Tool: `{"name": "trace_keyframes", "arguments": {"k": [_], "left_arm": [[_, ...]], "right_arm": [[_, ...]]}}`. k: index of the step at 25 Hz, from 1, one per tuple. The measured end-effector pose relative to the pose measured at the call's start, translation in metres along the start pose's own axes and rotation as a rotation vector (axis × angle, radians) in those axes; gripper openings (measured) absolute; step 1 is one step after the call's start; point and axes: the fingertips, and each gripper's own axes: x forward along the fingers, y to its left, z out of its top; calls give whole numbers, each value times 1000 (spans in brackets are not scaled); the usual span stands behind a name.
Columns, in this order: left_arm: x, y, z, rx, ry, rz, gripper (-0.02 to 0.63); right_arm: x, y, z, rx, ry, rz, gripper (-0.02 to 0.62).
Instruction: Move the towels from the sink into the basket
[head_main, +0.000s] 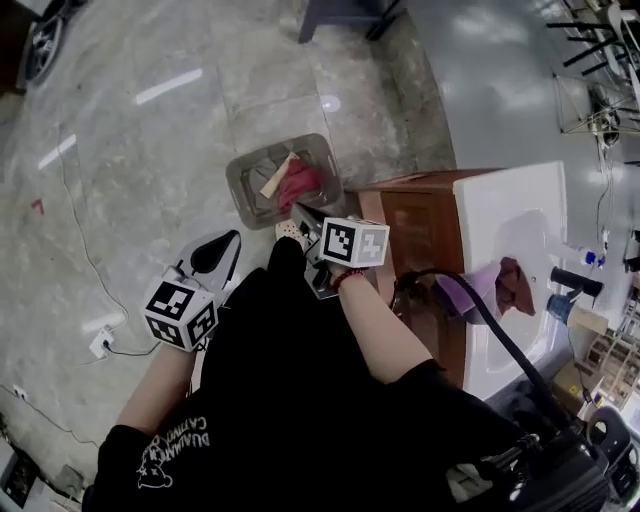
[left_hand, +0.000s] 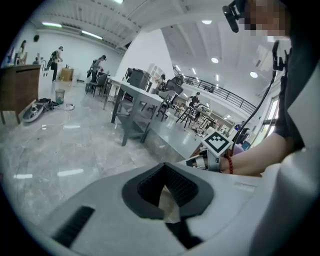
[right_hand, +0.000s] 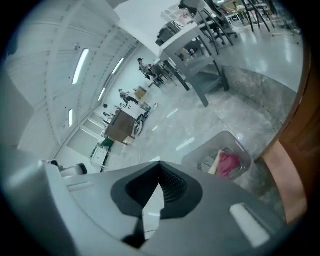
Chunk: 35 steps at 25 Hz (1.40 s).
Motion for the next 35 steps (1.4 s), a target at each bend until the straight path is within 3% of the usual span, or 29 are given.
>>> {"name": "trace_keyframes", "arguments": {"k": [3, 6, 10, 14, 18, 21, 26, 31, 35], "left_arm": [[-29, -2, 25, 105, -37, 57, 2], [-60, -19, 52, 140, -105, 76, 3], [-101, -48, 103, 159, -264, 40, 3], [-144, -76, 159, 230, -420, 10, 3], [-181, -119, 202, 260, -557, -98, 3], [-207, -146, 223, 271, -625, -128, 2], [-238, -181, 250, 331, -674, -156, -2], [-255, -201, 264, 302, -706, -239, 2], [-255, -209, 263, 288, -704, -277, 2]], "right_arm": [[-24, 53, 22, -91, -98, 58, 5], [-68, 102, 44, -155, -209, 107, 5], [-128, 153, 71, -256, -345, 112, 5], [-183, 206, 93, -325, -474, 127, 3], [-232, 258, 99, -394, -569, 192, 4], [-272, 293, 98, -460, -654, 239, 3], [-324, 328, 101, -593, -752, 178, 3], [-350, 347, 98, -621, -765, 156, 5], [-356, 346, 96, -667, -762, 71, 5]]}}
